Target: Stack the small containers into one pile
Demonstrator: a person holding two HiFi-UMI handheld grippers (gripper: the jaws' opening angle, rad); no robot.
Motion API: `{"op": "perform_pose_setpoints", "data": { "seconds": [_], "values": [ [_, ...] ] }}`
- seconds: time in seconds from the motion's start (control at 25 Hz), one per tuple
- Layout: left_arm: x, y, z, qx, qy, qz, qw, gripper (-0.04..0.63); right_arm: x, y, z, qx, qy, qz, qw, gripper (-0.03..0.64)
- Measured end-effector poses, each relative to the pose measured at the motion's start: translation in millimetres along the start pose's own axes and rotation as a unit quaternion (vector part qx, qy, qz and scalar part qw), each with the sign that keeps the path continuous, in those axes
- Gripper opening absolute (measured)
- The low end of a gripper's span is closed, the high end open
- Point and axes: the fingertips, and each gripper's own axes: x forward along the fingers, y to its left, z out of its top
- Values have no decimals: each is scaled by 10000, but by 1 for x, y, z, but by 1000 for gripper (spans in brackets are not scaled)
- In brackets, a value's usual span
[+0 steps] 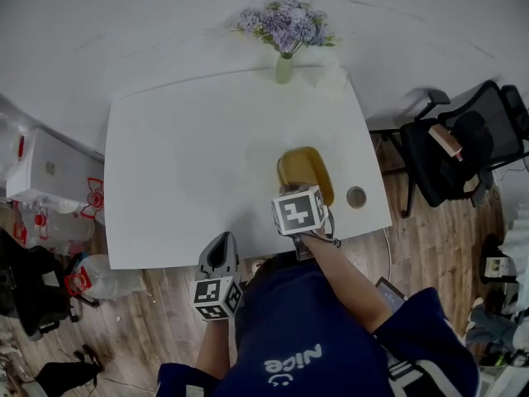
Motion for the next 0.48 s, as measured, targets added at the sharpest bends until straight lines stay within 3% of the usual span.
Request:
{"op": "perform_pose_setpoints", "data": {
  "seconds": [0.24,0.4,0.48],
  "values": [
    [-3,6,0,-23,2,38,10000,18,2,4,-1,-30,-186,87,9998,57],
    [-3,6,2,9,-15,10,10000,18,0,13,4,41,-500,373,9980,68],
    [-3,3,3,28,-27,-11,10000,18,-4,19,6,101,-575,668,9961,165]
  ]
}}
